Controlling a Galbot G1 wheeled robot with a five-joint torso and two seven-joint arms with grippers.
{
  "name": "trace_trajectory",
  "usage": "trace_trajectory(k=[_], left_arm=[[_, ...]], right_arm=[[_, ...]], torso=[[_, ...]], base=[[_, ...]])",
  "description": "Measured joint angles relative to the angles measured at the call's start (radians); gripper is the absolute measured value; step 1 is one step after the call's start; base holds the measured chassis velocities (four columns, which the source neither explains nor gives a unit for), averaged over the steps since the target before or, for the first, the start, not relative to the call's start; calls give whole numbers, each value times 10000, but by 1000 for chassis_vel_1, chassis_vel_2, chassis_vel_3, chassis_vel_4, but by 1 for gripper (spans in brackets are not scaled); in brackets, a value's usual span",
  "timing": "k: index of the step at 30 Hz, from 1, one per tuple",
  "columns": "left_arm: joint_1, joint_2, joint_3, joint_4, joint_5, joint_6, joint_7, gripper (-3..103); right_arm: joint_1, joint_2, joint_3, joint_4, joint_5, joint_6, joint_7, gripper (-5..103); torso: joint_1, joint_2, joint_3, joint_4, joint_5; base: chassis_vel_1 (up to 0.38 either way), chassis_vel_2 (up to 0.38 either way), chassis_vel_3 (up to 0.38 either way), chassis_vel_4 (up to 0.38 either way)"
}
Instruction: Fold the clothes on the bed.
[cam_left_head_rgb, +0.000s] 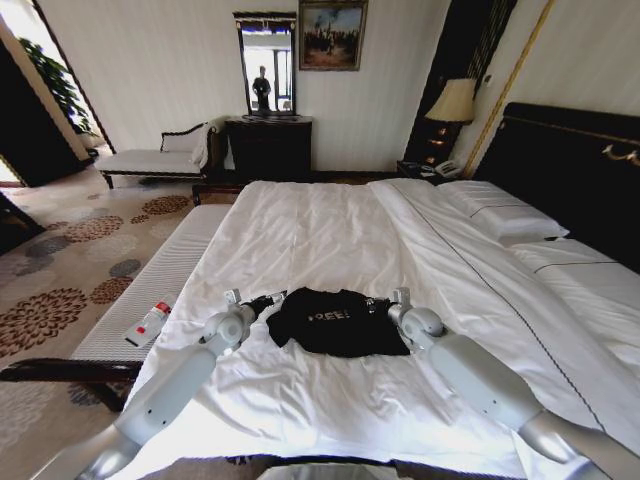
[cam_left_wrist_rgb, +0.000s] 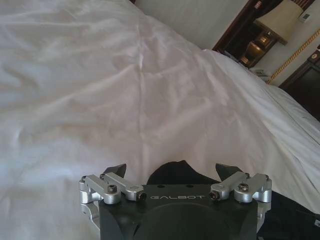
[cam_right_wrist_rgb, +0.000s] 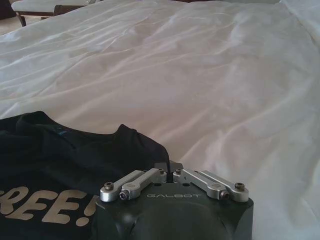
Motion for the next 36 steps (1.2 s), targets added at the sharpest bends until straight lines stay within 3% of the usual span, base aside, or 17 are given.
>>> trace_trajectory(k=[6, 13, 20, 23, 25, 28, 30, 34, 36], left_arm=[[-358, -766, 302, 1048, 33, 64, -12, 100], [-285, -871, 120, 1359, -78, 99, 5, 99], [-404, -1243, 251, 2048, 349, 140, 12, 97], [-412, -1540, 289, 2190, 424, 134, 78, 85], [-411, -1556, 300, 2190, 426, 132, 94, 85], [-376, -1647, 408, 2161, 461, 113, 215, 70], [-369, -1674, 416, 2167, 466, 110, 225, 70], [-363, -1711, 429, 2184, 477, 90, 244, 47], [-362, -1703, 429, 2177, 480, 83, 244, 47]], right_arm=[[29, -134, -58, 12, 70, -29, 13, 1], [-22, -240, -69, -44, 68, -30, -11, 1], [7, -161, -247, -67, 112, -12, -14, 1], [-6, -115, -274, -68, 112, 7, -13, 1], [-10, -116, -274, -68, 112, 12, -16, 1], [-48, -147, -265, -68, 112, 39, -58, 1], [-53, -150, -257, -69, 111, 41, -60, 1], [-60, -159, -241, -87, 104, 49, -64, 1], [-62, -161, -241, -87, 99, 49, -65, 1]], torso=[[-1, -1, 0, 1, -3], [-3, 0, -2, 2, -2], [-2, 0, -1, 2, -3], [-3, 1, -2, 0, -3], [-3, 1, -2, -2, -3], [-2, 1, -2, -1, -2], [-2, 1, -2, 0, -2], [-2, 1, -1, 0, -3], [-2, 1, -1, 0, -3]], base=[[0, 0, 0, 0], [0, 0, 0, 0], [0, 0, 0, 0], [0, 0, 0, 0], [0, 0, 0, 0], [0, 0, 0, 0], [0, 0, 0, 0], [0, 0, 0, 0], [0, 0, 0, 0]])
